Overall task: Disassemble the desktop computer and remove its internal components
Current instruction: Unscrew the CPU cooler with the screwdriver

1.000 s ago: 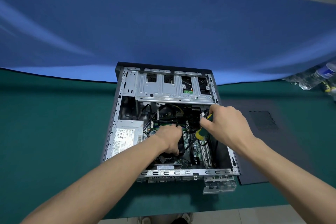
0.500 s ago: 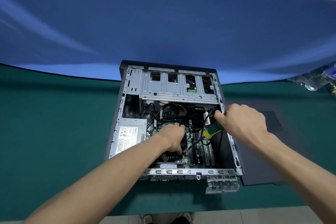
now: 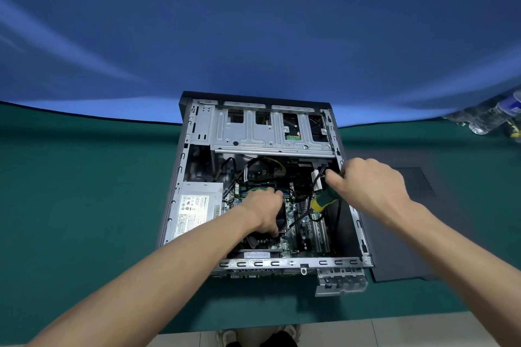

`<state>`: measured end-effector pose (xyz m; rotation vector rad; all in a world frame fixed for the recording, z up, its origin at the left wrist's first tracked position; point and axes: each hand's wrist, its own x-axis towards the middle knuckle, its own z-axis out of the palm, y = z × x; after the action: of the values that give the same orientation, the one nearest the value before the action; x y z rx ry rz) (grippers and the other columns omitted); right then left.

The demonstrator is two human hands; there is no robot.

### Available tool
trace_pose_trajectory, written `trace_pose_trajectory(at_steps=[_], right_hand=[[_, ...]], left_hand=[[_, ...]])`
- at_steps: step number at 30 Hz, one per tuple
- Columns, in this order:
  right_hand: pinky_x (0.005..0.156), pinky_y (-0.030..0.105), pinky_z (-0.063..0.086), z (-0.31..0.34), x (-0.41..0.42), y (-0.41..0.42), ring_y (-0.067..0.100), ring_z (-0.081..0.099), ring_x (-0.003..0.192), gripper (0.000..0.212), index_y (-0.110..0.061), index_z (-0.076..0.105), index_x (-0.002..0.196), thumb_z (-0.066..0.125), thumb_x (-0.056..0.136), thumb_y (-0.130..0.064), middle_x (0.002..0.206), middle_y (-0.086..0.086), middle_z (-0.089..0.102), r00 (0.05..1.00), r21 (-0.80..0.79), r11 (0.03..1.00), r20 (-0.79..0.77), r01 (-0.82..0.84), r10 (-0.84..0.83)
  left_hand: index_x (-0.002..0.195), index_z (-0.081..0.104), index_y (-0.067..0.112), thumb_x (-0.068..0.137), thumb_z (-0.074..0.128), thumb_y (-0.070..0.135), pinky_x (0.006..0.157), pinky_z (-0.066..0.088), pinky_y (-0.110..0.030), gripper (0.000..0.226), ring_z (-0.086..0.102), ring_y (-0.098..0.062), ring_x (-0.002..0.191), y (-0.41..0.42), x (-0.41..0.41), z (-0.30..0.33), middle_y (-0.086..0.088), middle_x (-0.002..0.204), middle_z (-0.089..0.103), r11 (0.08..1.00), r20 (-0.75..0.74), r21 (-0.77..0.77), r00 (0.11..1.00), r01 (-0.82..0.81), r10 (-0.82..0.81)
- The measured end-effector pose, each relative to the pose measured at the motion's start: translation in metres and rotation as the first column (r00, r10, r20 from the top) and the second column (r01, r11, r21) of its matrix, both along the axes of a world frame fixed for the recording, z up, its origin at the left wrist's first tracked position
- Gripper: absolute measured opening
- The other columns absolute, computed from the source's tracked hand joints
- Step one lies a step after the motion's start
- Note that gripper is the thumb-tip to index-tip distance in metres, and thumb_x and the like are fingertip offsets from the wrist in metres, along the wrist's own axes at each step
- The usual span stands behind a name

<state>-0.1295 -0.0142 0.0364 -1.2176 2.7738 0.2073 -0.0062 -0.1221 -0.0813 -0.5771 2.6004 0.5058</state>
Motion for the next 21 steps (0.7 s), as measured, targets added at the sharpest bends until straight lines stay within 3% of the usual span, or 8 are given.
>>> trace_pose_trajectory(at_steps=[4,9,13,16,17,19,21], right_hand=[[0.049,0.028,0.028,0.006,0.013,-0.005,0.027,0.049,0.065,0.034,-0.018,0.056,0.079,0.044,0.088,-0.049,0.06,-0.004,0.042,0.995,-0.009,0.995,0.034,-0.096,0.096],[0.059,0.031,0.033,0.011,0.014,-0.013,0.022,0.051,0.08,0.02,-0.022,0.046,0.095,0.056,0.086,-0.038,0.082,-0.003,0.052,0.922,-0.049,0.986,0.348,-0.161,0.169],[0.055,0.033,0.032,0.014,0.007,-0.01,0.02,0.045,0.064,0.039,-0.017,0.041,0.079,0.043,0.093,-0.054,0.07,-0.002,0.044,0.967,0.076,0.989,0.229,-0.13,0.109],[0.065,0.032,0.039,0.012,0.001,-0.005,0.021,0.053,0.078,0.013,-0.023,0.048,0.091,0.057,0.091,-0.032,0.085,-0.002,0.054,0.87,-0.054,0.965,0.423,-0.256,0.254],[0.068,0.03,0.041,0.012,0.0,-0.003,0.02,0.054,0.082,0.014,-0.026,0.048,0.094,0.062,0.088,-0.027,0.089,-0.004,0.056,0.837,-0.09,0.958,0.469,-0.273,0.282],[0.066,0.028,0.043,0.014,-0.005,0.0,0.018,0.058,0.074,0.022,-0.027,0.047,0.094,0.066,0.086,-0.035,0.083,-0.007,0.058,0.842,-0.079,0.977,0.497,-0.198,0.211],[0.063,0.029,0.048,0.014,-0.008,0.004,0.016,0.059,0.058,0.031,-0.022,0.047,0.093,0.057,0.088,-0.051,0.078,-0.001,0.061,0.892,-0.008,0.992,0.435,-0.13,0.12]], left_hand=[[0.131,0.039,0.006,0.068,0.081,0.038,0.1,0.042,-0.042,0.082,0.05,-0.033,0.117,0.0,0.0,0.0,-0.014,0.129,0.048,1.0,-0.005,0.007,1.0,-0.008,0.008],[0.131,0.039,0.007,0.068,0.081,0.038,0.101,0.041,-0.043,0.082,0.049,-0.033,0.118,0.001,0.0,-0.001,-0.014,0.129,0.048,1.0,-0.003,0.006,1.0,-0.009,0.009],[0.132,0.039,0.007,0.068,0.081,0.038,0.1,0.042,-0.041,0.082,0.05,-0.032,0.116,0.001,0.0,0.0,-0.013,0.128,0.048,1.0,-0.006,0.011,1.0,-0.015,0.015],[0.13,0.04,0.007,0.068,0.082,0.038,0.099,0.042,-0.04,0.081,0.051,-0.032,0.115,0.001,-0.001,0.0,-0.013,0.127,0.049,1.0,-0.002,0.018,1.0,-0.021,0.021],[0.129,0.041,0.007,0.067,0.082,0.038,0.099,0.043,-0.039,0.08,0.051,-0.032,0.115,0.001,-0.001,0.0,-0.013,0.126,0.049,1.0,-0.003,0.019,1.0,-0.024,0.024],[0.128,0.042,0.007,0.067,0.082,0.038,0.098,0.042,-0.039,0.079,0.051,-0.032,0.115,0.001,-0.001,0.001,-0.013,0.127,0.049,0.999,-0.007,0.022,1.0,-0.029,0.029],[0.129,0.041,0.008,0.067,0.082,0.038,0.098,0.042,-0.038,0.079,0.05,-0.032,0.116,0.001,0.0,0.001,-0.013,0.127,0.049,0.999,-0.01,0.022,0.999,-0.031,0.032]])
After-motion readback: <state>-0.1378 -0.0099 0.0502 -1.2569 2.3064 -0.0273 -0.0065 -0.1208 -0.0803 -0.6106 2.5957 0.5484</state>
